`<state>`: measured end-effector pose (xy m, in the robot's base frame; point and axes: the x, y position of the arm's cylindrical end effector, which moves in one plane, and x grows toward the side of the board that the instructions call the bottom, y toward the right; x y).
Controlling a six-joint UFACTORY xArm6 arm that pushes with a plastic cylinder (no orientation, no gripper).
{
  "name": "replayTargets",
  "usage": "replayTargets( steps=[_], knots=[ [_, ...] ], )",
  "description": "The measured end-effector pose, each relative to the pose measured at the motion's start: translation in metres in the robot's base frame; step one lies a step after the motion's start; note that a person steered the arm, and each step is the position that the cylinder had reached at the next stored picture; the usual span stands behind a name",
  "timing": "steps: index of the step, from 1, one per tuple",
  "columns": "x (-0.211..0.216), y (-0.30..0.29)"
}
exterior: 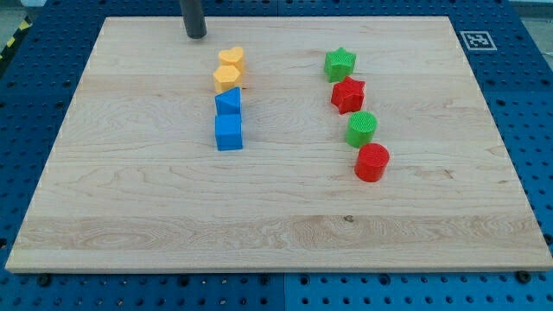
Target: Place your arm right to the green star
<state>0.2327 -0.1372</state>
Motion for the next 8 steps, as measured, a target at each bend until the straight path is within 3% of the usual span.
replayTargets(
  steps=[6, 7, 8],
  knots=[
    [0.0, 0.032],
    [0.0, 0.077],
    [0.0, 0.164]
  ],
)
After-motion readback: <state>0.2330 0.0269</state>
